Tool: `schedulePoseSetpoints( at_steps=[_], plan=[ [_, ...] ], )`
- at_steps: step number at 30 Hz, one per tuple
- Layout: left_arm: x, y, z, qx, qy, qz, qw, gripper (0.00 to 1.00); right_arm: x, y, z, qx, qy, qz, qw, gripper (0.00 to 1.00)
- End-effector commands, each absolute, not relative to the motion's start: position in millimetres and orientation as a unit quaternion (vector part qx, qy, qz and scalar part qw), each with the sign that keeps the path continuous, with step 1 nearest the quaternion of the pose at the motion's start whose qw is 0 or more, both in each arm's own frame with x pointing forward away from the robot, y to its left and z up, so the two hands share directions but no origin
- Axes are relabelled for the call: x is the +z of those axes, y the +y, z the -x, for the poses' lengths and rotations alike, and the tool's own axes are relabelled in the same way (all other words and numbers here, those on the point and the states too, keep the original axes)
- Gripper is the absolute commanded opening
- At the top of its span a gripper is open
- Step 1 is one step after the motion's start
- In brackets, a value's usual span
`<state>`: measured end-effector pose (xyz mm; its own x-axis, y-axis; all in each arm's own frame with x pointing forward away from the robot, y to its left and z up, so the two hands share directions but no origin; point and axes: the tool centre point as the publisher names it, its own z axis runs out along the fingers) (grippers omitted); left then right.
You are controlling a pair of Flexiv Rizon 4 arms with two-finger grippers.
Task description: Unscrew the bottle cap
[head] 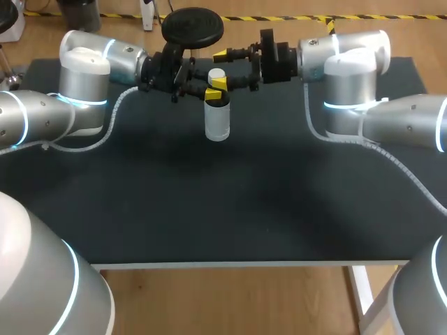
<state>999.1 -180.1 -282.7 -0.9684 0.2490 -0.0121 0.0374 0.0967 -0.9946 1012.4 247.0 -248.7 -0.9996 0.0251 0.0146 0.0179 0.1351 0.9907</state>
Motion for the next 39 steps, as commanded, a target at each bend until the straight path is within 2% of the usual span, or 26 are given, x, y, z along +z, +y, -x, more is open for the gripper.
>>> schedulePoseSetpoints(
  at_steps=[1,2,3,6,9,12,22,39],
  plan=[
    [-282.7,-179.3,-1000.4,0.665,-0.736,0.099,0.081,0.00,-249.8,246.7,-1013.1,0.658,0.753,-0.014,0.002,0.82],
    [-282.7,-179.3,-1000.4,0.665,-0.736,0.099,0.081,0.00,-250.0,246.5,-1013.0,0.658,0.753,-0.014,0.002,0.62],
    [-282.7,-179.3,-1000.4,0.665,-0.736,0.099,0.081,0.00,-250.1,246.4,-1013.0,0.658,0.753,-0.014,0.002,0.47],
    [-282.7,-179.3,-1000.4,0.665,-0.736,0.099,0.081,0.00,-250.3,246.2,-1013.0,0.658,0.753,-0.014,0.002,0.32],
    [-282.7,-179.3,-1000.4,0.665,-0.736,0.099,0.081,0.00,-250.4,246.1,-1013.1,0.657,0.754,-0.012,0.001,0.05],
    [-282.7,-179.3,-1000.4,0.665,-0.736,0.099,0.081,0.00,-250.7,246.0,-1013.4,0.658,0.753,-0.011,0.001,0.00],
    [-282.7,-179.3,-1000.4,0.665,-0.736,0.099,0.081,0.00,-253.6,241.2,-1015.5,0.665,0.746,0.018,-0.025,0.00],
    [-282.7,-179.3,-1000.4,0.665,-0.736,0.099,0.081,0.00,-256.7,251.3,-1023.7,0.615,0.746,0.189,-0.173,0.00]
  ],
)
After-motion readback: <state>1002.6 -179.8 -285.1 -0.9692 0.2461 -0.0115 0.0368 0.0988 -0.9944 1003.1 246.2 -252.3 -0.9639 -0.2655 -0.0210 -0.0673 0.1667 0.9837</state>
